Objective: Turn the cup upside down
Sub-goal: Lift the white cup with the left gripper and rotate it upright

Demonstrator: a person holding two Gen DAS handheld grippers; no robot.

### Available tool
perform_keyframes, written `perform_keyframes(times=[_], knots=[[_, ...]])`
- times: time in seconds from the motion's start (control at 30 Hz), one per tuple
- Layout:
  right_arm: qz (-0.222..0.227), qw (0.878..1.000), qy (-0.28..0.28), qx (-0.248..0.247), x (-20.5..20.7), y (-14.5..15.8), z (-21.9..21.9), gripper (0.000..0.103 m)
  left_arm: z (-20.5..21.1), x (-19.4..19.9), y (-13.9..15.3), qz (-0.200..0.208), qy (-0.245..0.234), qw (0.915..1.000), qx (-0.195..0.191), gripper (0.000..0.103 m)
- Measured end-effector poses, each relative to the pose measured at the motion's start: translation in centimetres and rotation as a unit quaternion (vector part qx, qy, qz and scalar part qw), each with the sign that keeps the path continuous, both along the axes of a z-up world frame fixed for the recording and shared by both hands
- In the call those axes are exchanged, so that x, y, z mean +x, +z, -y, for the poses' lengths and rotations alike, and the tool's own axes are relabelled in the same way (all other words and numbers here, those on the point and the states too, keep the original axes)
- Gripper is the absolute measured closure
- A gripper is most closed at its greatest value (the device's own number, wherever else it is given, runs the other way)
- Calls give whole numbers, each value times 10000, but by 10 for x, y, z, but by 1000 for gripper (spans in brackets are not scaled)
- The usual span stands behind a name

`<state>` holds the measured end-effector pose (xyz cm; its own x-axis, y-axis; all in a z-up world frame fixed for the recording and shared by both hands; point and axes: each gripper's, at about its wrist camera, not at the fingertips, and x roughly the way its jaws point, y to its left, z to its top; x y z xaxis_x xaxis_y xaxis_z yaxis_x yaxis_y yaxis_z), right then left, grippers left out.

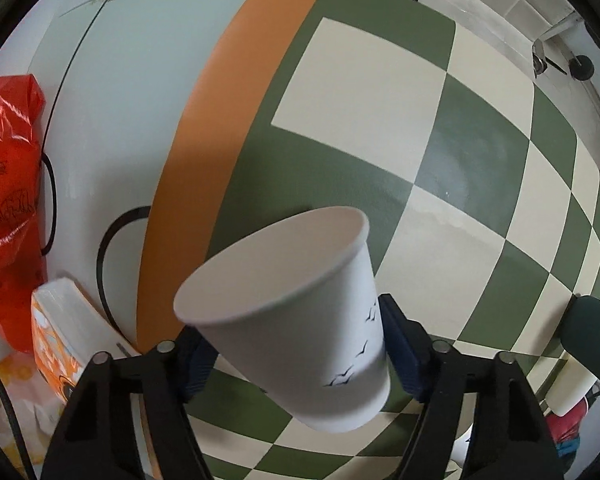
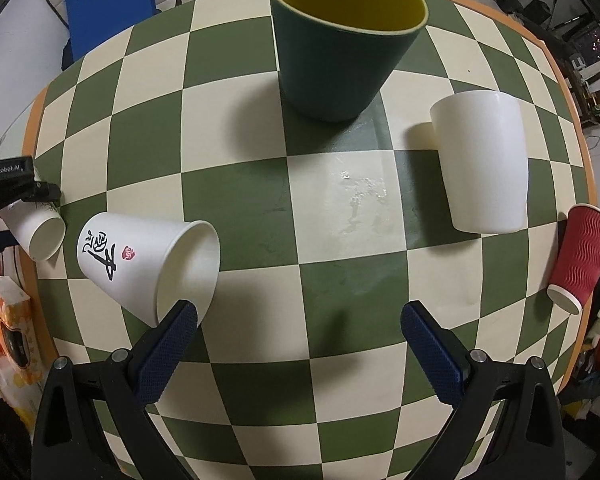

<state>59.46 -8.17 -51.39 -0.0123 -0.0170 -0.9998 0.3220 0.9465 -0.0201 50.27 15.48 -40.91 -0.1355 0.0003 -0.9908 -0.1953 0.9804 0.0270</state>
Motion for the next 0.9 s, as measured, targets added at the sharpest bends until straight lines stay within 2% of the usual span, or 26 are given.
perform_keyframes(times=[0.23,0.43,0.7,0.9], knots=[[87,9999,-83,15,-4,10,7,0,11,-20,30,412,-485,9977,223,37],[137,9998,-100,77,-27,18,4,0,24,-65,54,573,-817,9947,257,37],[102,9997,74,201,-82,26,6,0,47,-165,92,515,-1064,9930,35,37],[-23,9992,265,287,-142,29,22,0,67,-238,108,352,-1175,9922,-216,37]])
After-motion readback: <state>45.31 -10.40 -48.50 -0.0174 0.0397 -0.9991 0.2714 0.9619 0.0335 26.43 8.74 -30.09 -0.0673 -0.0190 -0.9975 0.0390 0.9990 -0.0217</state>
